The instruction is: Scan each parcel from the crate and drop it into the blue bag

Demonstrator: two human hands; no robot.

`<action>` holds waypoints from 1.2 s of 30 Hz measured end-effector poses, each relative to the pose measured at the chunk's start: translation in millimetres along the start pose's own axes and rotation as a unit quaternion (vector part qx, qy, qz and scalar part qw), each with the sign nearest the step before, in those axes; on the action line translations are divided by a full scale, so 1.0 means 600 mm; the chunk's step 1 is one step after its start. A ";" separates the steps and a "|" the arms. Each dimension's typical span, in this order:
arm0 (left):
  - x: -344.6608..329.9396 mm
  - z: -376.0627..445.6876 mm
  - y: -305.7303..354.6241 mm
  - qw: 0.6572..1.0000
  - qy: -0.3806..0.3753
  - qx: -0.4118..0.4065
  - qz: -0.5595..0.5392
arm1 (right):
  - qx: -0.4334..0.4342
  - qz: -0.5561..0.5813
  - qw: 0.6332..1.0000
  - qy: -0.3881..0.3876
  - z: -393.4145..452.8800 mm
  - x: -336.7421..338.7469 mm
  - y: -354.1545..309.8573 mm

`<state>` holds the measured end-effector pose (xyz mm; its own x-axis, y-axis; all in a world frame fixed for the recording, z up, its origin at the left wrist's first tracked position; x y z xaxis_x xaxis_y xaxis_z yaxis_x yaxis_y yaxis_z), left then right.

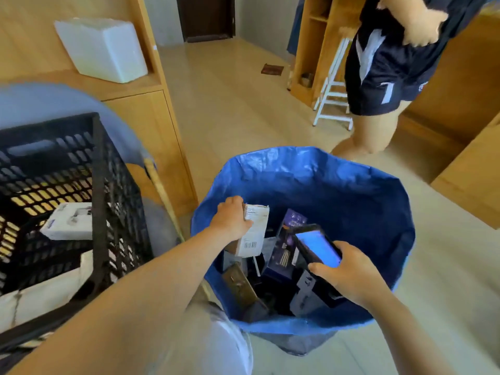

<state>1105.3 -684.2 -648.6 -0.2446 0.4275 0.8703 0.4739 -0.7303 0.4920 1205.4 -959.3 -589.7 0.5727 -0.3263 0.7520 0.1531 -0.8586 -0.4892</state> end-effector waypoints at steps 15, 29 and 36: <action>-0.205 0.000 -0.128 0.972 -0.197 0.127 -0.031 | -0.033 0.022 0.998 -0.050 0.079 -0.080 -0.003; -0.030 -0.024 -0.019 0.991 -0.104 -0.033 0.082 | -0.010 -0.008 1.000 -0.001 0.000 -0.050 -0.033; 0.135 -0.084 0.035 0.994 -0.005 -0.049 0.094 | 0.037 0.003 0.999 0.023 -0.076 -0.042 -0.087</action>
<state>1053.0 -691.9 -566.8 -0.1500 0.2832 0.9473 0.4265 -0.8459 0.3204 1145.9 -924.3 -563.1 0.5356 -0.3510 0.7681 0.2095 -0.8259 -0.5235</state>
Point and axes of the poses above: each hand's wrist, its own z-axis towards the middle knuckle, its own x-axis out of the back of the hand, y = z × x, the point moved 3 cm from there along z, towards the middle knuckle, and after that the axes turned 15 degrees about -x, right-handed, at the moved point
